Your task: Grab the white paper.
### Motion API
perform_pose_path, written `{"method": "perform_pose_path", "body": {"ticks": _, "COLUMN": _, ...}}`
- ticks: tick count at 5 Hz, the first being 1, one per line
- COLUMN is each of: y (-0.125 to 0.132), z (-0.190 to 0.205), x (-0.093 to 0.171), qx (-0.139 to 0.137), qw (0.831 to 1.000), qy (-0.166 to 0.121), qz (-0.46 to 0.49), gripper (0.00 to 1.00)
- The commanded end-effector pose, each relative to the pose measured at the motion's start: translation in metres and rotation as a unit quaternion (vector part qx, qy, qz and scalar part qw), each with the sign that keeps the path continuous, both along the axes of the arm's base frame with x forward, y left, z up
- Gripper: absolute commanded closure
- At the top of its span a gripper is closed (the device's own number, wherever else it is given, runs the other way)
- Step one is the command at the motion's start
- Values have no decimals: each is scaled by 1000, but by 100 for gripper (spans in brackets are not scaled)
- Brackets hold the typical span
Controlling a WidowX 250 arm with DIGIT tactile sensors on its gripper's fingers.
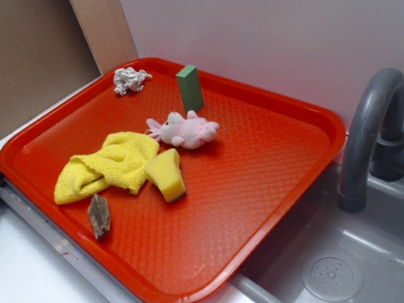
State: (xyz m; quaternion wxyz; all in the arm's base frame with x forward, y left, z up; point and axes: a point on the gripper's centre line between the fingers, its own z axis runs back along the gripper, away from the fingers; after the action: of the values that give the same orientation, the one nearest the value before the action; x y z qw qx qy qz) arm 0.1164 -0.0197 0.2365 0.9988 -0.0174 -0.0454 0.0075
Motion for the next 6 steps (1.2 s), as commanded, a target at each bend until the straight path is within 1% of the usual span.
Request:
{"method": "perform_pose_path", "body": {"ticks": 1, "y": 0, "z": 0, "x": 0, "qx": 0, "qw": 1000, "qy": 0, "qz": 0, "gripper": 0}}
{"method": "perform_pose_path", "body": {"ticks": 2, "y": -18, "z": -14, "x": 21, "qx": 52, "qw": 992, "qy": -57, "qz": 103, "gripper": 0}}
{"method": "perform_pose_path", "body": {"ticks": 3, "y": -36, "z": -25, "x": 47, "qx": 78, "qw": 976, "qy": -113, "qz": 171, "gripper": 0}}
{"method": "perform_pose_path", "body": {"ticks": 4, "y": -46, "z": -42, "x": 76, "qx": 67, "qw": 953, "qy": -154, "qz": 252, "gripper": 0}}
{"method": "perform_pose_path", "body": {"ticks": 5, "y": -32, "z": -62, "x": 103, "qx": 37, "qw": 931, "qy": -196, "qz": 306, "gripper": 0}}
{"method": "perform_pose_path", "body": {"ticks": 6, "y": -24, "z": -85, "x": 124, "qx": -1, "qw": 914, "qy": -217, "qz": 344, "gripper": 0}}
